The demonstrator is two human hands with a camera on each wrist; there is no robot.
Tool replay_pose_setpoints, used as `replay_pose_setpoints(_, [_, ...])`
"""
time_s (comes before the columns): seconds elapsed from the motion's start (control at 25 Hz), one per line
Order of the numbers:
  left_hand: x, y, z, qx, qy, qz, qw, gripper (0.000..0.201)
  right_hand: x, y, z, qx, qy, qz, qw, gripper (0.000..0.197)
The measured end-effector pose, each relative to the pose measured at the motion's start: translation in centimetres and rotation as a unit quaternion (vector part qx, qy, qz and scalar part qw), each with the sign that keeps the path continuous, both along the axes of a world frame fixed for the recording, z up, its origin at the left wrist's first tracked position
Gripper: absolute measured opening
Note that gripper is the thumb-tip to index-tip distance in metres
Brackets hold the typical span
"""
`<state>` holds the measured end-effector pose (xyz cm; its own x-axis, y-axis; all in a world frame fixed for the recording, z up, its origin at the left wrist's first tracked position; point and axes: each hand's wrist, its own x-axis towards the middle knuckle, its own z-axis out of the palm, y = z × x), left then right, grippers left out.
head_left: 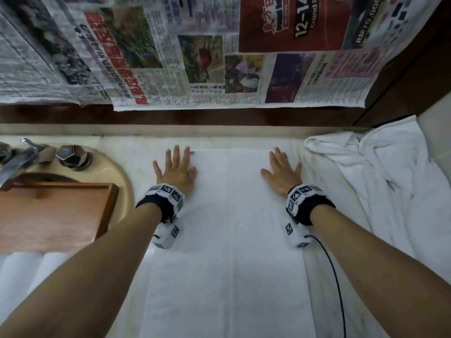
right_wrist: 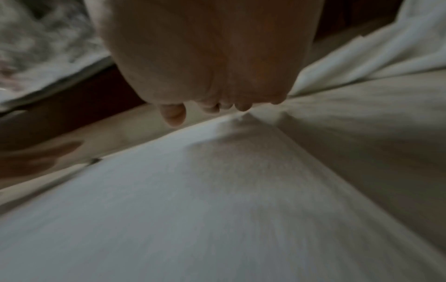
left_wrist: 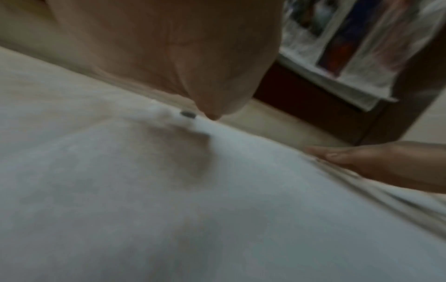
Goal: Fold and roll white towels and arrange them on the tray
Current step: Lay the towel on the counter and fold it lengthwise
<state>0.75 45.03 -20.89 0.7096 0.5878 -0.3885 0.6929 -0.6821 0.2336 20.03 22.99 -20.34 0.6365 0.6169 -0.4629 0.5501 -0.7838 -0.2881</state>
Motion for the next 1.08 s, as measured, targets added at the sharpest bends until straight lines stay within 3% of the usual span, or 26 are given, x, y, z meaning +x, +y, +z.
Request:
replay_pose_setpoints(0.08, [-1.3,-3.7,0.9,-0.001,-0.045,-0.017,0.999,0.058,-3.9,-1.8,0.8,0.035,-0.039,0.050,0.997,0.065])
replay_pose_setpoints(0.2, [-5.3,-12.9,1.9,-0.092,-0.056,-0.066,0.992,0.056,-14.1,-5.3,1.2,0.058,0.001,0.106,0.993,0.063])
replay_pose_setpoints(0.32, [-11.1,-17.7,0.4,-0.133,-0.024,-0.120,0.984,0.056,-20.5,-9.8,-0.9,0.007,0.035,0.156,0.987,0.063])
replay_pose_setpoints(0.4, [-14.7,-16.0,-1.4,-0.064,-0.020,-0.122,0.990,0.058,-19.7,-12.6,-2.5,-0.024,0.002,0.124,0.992,0.068])
replay_pose_setpoints(0.48, [-16.7,-12.9,-2.5,-0.010,0.005,-0.054,0.998,0.062,-16.9,-14.5,-2.8,-0.064,-0.010,0.028,0.998,0.067])
replay_pose_setpoints(0.56, [-17.5,-11.0,-1.8,-0.025,0.030,0.031,0.999,0.061,-15.6,-15.6,-1.8,-0.087,-0.004,-0.057,0.995,0.068])
replay_pose_setpoints(0.6, [-17.4,-11.4,-1.1,-0.041,0.014,0.049,0.998,0.061,-16.3,-15.8,-1.3,-0.069,-0.022,-0.051,0.996,0.068])
replay_pose_setpoints(0.68, [-17.1,-14.9,0.2,-0.093,-0.043,0.004,0.995,0.058,-20.6,-15.2,-0.7,0.013,-0.038,0.052,0.998,0.065])
replay_pose_setpoints(0.76, [-18.4,-20.9,0.4,-0.162,-0.076,-0.088,0.980,0.056,-26.9,-14.7,-0.8,0.073,0.023,0.167,0.983,0.064])
replay_pose_setpoints(0.84, [-21.3,-23.8,-0.7,-0.134,-0.066,-0.156,0.976,0.057,-29.8,-15.6,-1.9,0.032,0.022,0.201,0.979,0.064])
replay_pose_setpoints(0.92, [-24.0,-21.1,-2.1,-0.069,-0.049,-0.113,0.990,0.063,-28.0,-17.4,-2.9,-0.021,-0.029,0.126,0.991,0.067])
replay_pose_setpoints(1.0, [-25.6,-17.9,-2.2,-0.056,-0.024,-0.006,0.998,0.060,-25.9,-19.4,-3.0,-0.071,-0.038,-0.005,0.997,0.067])
replay_pose_setpoints(1.08, [-25.4,-18.3,-1.4,-0.052,-0.035,0.001,0.998,0.062,-27.1,-19.5,-2.5,-0.048,-0.047,-0.015,0.998,0.069])
